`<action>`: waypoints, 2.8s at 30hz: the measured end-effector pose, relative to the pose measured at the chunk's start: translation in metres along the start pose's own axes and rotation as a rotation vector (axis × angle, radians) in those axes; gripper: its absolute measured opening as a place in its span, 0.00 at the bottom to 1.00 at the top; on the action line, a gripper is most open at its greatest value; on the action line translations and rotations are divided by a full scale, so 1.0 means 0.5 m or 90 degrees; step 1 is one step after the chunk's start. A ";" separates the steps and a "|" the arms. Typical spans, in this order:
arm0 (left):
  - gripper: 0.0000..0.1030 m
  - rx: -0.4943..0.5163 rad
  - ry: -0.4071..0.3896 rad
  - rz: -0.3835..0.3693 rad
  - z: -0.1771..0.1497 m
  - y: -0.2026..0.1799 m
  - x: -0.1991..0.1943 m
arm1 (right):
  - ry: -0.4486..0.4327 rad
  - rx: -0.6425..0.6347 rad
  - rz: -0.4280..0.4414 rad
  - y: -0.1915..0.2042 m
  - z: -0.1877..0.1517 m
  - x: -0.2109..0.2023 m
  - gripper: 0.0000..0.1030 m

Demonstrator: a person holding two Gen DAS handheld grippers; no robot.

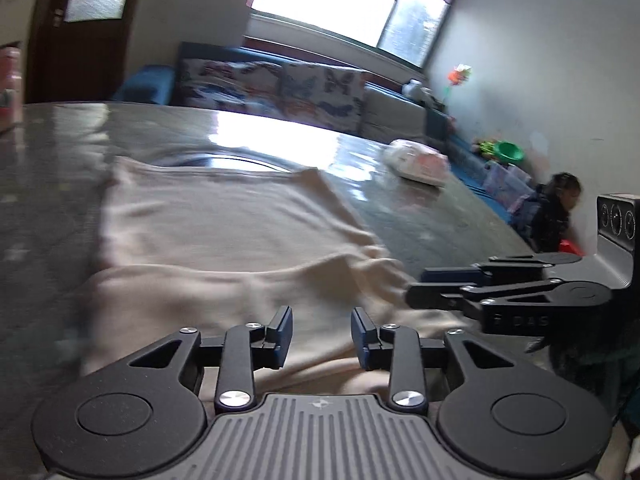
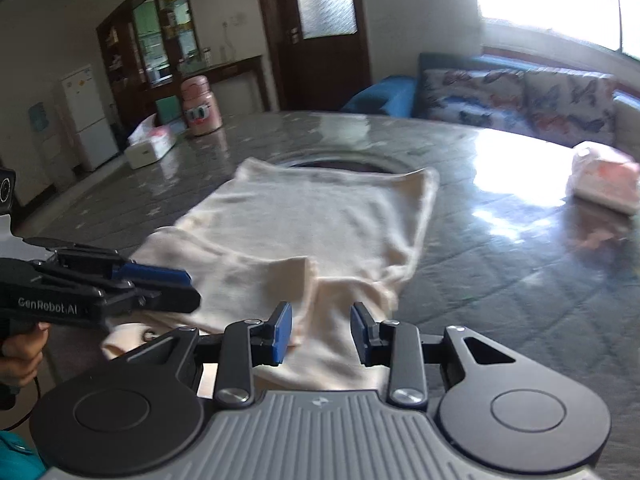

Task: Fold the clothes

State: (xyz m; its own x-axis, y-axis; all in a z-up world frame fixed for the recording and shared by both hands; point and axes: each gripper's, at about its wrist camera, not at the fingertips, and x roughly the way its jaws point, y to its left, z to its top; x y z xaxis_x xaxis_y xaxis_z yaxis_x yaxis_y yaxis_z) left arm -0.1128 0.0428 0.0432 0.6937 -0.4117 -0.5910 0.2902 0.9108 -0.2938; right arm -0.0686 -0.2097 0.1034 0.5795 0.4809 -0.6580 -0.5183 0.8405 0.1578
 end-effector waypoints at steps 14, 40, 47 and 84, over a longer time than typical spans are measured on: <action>0.41 -0.031 -0.007 0.094 -0.042 0.114 -0.061 | 0.032 -0.031 -0.006 0.040 0.007 0.040 0.05; 0.36 0.027 -0.006 0.037 0.026 0.111 0.019 | 0.027 -0.062 -0.034 0.041 0.025 0.081 0.10; 0.34 0.056 -0.012 0.059 0.010 0.115 0.011 | 0.027 -0.082 -0.026 0.046 0.012 0.056 0.12; 0.42 0.440 -0.009 -0.003 -0.128 -0.032 -0.058 | 0.076 -0.313 -0.029 0.114 -0.099 -0.066 0.50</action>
State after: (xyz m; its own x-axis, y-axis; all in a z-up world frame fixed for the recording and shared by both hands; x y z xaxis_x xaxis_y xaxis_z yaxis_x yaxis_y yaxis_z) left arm -0.1800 0.0379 0.0170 0.6987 -0.4191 -0.5798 0.6432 0.7229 0.2524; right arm -0.1482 -0.1898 0.0976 0.5473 0.3901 -0.7405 -0.7458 0.6287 -0.2200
